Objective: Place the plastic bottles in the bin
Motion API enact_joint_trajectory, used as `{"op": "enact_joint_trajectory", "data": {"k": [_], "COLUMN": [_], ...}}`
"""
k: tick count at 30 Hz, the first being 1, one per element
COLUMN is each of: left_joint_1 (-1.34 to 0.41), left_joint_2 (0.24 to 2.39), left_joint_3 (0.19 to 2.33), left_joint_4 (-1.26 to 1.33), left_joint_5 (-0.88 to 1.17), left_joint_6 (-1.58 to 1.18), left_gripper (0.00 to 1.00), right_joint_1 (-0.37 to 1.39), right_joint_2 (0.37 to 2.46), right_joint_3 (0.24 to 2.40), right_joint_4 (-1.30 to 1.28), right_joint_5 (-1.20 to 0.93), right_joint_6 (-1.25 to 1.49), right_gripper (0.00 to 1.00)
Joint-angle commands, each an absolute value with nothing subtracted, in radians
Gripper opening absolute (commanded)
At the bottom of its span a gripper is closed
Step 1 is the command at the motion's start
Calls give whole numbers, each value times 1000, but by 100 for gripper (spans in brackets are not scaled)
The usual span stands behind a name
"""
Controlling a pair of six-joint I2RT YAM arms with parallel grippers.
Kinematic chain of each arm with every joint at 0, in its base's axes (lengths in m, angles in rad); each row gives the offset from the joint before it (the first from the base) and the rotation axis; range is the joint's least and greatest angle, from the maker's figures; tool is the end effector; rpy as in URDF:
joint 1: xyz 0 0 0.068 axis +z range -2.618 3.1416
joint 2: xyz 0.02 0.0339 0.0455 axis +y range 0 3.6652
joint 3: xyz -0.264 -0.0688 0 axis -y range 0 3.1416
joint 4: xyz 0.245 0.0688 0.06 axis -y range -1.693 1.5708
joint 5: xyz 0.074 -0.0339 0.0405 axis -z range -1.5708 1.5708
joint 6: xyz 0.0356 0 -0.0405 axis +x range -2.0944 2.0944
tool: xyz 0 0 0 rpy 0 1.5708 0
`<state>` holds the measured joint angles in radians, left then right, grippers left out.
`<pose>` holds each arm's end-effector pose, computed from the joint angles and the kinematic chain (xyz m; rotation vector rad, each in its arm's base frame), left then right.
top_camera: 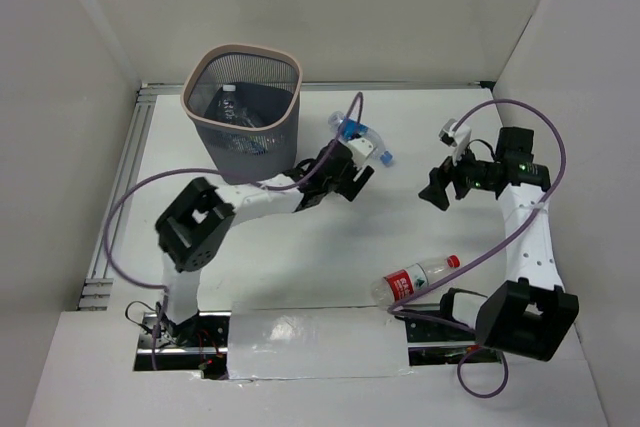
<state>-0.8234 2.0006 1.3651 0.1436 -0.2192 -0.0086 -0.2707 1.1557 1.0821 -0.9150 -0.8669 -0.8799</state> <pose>0.3174 -0.3311 0.2050 0.6910 1.9434 -0.2907 0.2150 -0.0315 0.3158 -0.9343 1.9723 0.4870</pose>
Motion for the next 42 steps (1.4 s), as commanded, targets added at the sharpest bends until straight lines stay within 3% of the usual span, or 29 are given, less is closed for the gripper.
{"op": "enact_joint_trajectory", "data": {"k": [1,6,9,14,19,30,42], "left_joint_1": [-834,-894,-952,-1044,-1144,-1187,-1187], "left_joint_2": [1760,1469,1301,1126,982,933,996], "left_joint_3": [1292,1044,921,754,663,638,657], "left_joint_4": [111,54,19,-57,-114,-198,-186], "left_joint_5": [-218,-161,-138,-176,-258,-316,-305], "left_joint_6": [-132,-224,-236,-319,-442,-543,-534], "left_gripper": [87,87,87,87,87,87,87], "right_joint_1": [-249,-68,53,132,158,219,229], "right_joint_2": [1190,1414,1570,1768,1926,2175,2258], "right_joint_3": [1071,1195,1314,1479,1613,1776,1806], "right_joint_4": [-671,-565,-537,-450,-414,-383,-364], "right_joint_5": [-835,-712,-531,-392,-311,-209,-164], "right_joint_6": [-807,-565,-431,-244,-235,-345,-396], "right_gripper": [99,99,99,99,99,99,96]}}
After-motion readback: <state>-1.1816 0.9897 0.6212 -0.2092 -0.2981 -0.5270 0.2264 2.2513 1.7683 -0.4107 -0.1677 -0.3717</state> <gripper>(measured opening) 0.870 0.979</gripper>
